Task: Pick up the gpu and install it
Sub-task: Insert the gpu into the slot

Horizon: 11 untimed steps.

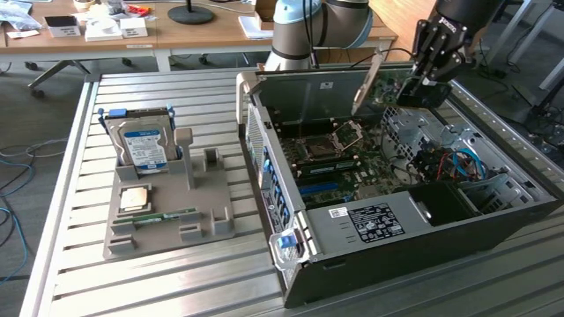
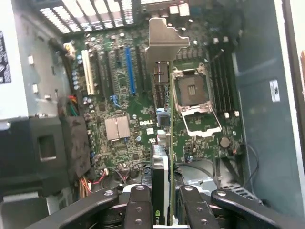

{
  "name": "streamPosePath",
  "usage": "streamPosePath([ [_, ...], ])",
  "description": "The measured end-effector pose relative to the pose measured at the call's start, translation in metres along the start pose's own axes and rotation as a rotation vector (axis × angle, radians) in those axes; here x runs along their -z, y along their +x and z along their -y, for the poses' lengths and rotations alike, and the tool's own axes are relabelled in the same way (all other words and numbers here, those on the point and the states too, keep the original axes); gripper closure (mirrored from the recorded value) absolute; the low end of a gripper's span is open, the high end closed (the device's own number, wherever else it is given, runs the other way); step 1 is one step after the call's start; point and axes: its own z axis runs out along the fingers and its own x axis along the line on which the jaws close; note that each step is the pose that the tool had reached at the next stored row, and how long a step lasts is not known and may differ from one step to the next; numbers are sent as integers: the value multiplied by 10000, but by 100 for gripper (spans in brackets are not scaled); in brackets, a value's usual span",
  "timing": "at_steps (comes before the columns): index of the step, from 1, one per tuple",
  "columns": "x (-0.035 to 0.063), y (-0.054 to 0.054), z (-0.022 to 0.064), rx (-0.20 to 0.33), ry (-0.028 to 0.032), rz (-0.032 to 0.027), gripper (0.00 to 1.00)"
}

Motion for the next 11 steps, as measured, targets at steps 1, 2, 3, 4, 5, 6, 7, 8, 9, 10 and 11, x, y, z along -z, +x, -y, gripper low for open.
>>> streamPosePath([
  [1, -1, 0, 0, 165, -4, -10, 73],
  [2, -1, 0, 0, 291, -7, -20, 73],
  [3, -1, 0, 0, 331, -8, -22, 73],
  [4, -1, 0, 0, 348, -9, -24, 73],
  [5, -1, 0, 0, 353, -9, -24, 73],
  [6, -1, 0, 0, 357, -9, -23, 73],
  [7, -1, 0, 0, 371, -9, -23, 73],
  [8, -2, 0, 1, 403, -3, -20, 73],
  [9, -3, -1, 1, 441, 16, -14, 73],
  [10, -4, 0, 1, 480, 42, -7, 73],
  [11, -6, 0, 0, 522, 71, 2, 73],
])
